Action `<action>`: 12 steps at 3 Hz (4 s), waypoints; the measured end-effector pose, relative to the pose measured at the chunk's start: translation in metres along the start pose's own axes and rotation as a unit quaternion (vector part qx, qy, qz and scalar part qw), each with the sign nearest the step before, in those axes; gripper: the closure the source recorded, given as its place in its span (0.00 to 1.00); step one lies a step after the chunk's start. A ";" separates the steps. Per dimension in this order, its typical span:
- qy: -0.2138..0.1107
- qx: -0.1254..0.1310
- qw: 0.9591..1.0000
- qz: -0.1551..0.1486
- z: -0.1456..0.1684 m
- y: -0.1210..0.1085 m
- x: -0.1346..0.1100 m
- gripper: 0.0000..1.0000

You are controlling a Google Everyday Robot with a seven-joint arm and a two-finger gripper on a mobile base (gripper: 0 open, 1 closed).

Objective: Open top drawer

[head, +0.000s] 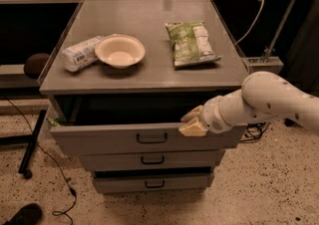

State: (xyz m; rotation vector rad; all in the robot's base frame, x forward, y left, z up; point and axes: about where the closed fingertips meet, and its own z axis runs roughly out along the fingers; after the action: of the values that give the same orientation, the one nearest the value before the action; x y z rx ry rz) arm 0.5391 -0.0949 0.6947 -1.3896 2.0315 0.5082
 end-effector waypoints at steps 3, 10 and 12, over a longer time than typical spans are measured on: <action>0.029 -0.030 0.999 -0.019 0.004 0.036 0.022 0.00; 0.047 -0.057 0.997 -0.028 -0.014 0.062 0.029 0.39; 0.061 -0.065 0.995 -0.035 -0.011 0.082 0.033 0.00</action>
Offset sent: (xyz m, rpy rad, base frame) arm -0.0283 0.0015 -0.0189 -0.0466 0.0230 0.0535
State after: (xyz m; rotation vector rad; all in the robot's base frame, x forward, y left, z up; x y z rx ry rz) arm 0.4519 -0.0938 0.6786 -1.5984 2.0691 0.5454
